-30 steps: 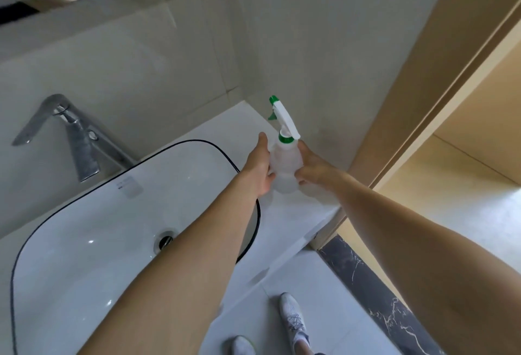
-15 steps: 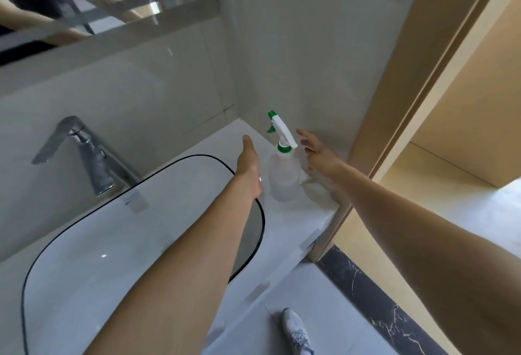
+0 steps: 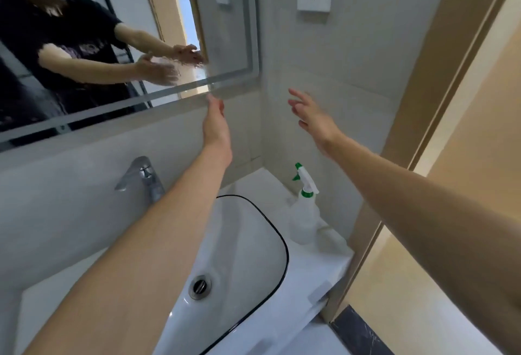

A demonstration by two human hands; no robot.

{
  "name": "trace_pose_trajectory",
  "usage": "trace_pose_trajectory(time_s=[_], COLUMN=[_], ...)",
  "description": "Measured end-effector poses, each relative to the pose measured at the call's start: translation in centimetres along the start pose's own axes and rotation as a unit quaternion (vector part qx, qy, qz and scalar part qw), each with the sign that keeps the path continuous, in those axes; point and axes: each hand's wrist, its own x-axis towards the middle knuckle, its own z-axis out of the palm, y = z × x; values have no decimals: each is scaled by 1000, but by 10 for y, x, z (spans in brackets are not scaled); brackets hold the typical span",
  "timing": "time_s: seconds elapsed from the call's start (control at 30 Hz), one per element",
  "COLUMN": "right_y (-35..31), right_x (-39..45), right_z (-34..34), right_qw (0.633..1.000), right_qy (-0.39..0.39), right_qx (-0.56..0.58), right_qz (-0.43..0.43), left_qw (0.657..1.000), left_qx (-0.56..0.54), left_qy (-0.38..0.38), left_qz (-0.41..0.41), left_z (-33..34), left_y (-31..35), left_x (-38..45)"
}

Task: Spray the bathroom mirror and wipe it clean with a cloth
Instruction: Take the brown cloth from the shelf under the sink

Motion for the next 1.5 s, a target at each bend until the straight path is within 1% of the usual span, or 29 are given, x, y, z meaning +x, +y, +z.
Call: trace_pose_trajectory(time_s=[0.1, 0.2, 0.27, 0.37, 0.53, 0.63, 0.7, 0.83, 0.93, 1.0, 1.1, 1.2, 1.37, 1.43, 1.5], right_y=[-38, -69, -91, -120, -143, -143, -137, -104, -69, -43, 2, 51, 138, 176, 219], right_x=[8, 16, 17, 11, -26, -68, -101, -177, -230, -262, -312, -349, -393, -406, -415], right_z=[42, 95, 133, 190, 262, 288, 301, 323, 330, 330, 325, 323, 315, 309, 309], right_qw=[997, 990, 983, 966, 917, 881, 854, 805, 780, 764, 739, 729, 721, 719, 718], right_qy=[-44, -102, -144, -216, -356, -439, -489, -573, -613, -637, -670, -685, -690, -690, -687], right_qx=[-10, 2, 10, 31, 74, 111, 128, 126, 111, 92, 53, 19, -40, -55, -75], right_qz=[-63, -96, -113, -141, -166, -139, -123, -85, -57, -48, -34, -14, 35, 69, 85], left_qw=[999, 995, 990, 976, 932, 895, 871, 830, 802, 792, 766, 751, 752, 749, 745], left_qx=[-4, 2, 8, 19, 20, 10, 5, -9, -19, -29, -57, -73, -96, -102, -103], left_qy=[14, 49, 86, 163, 314, 403, 454, 537, 587, 605, 639, 656, 651, 653, 656], left_qz=[48, 88, 113, 141, 182, 190, 187, 147, 106, 76, 37, -5, -38, -49, -58], left_z=[-28, -70, -106, -158, -233, -256, -263, -265, -267, -270, -276, -282, -291, -292, -295], left_y=[35, 66, 85, 112, 142, 138, 125, 77, 32, 1, -47, -94, -164, -193, -225], left_x=[-2, -7, -16, -40, -111, -166, -204, -279, -328, -355, -394, -422, -452, -459, -463])
